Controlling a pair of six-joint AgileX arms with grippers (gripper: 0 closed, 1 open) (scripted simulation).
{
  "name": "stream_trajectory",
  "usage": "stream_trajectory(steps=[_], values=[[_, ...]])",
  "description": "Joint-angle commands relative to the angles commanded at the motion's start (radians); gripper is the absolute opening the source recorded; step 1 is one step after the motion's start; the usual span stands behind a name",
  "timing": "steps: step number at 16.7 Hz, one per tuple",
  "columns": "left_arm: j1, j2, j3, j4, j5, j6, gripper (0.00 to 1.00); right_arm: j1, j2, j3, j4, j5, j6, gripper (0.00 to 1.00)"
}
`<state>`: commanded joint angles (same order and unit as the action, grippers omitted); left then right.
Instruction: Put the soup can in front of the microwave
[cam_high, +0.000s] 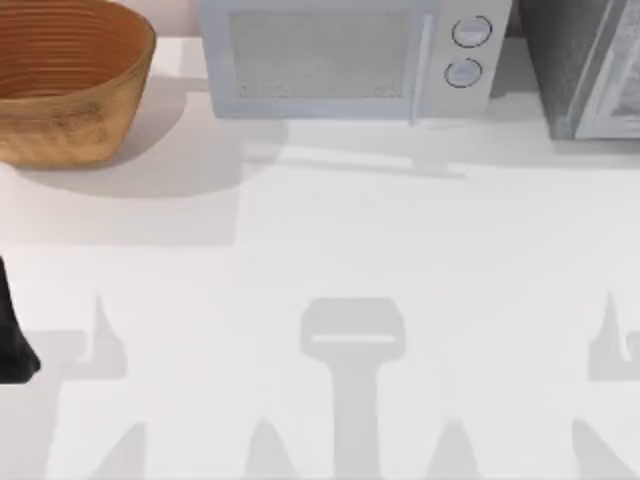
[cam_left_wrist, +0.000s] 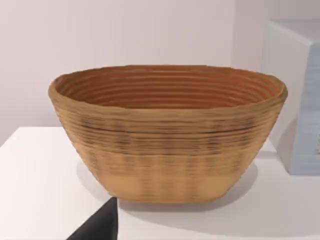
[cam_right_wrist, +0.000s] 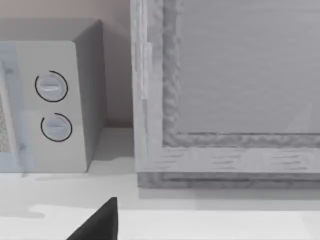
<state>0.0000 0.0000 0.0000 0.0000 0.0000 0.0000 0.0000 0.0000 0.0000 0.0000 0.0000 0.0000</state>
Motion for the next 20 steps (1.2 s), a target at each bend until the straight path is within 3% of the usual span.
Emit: stream_trajectory(steps=[4, 8, 20], values=[[0.003, 0.031, 0.023, -0.023, 0.002, 0.022, 1.00, 0.000, 0.000, 0.000, 0.000, 0.000, 0.000, 1.00], [0.023, 0.213, 0.153, -0.145, 0.009, 0.165, 1.00, 0.000, 0.000, 0.000, 0.000, 0.000, 0.000, 1.00], [0.210, 1.245, 0.933, -0.824, 0.001, 0.872, 1.00, 0.000, 0.000, 0.000, 0.000, 0.000, 0.000, 1.00]])
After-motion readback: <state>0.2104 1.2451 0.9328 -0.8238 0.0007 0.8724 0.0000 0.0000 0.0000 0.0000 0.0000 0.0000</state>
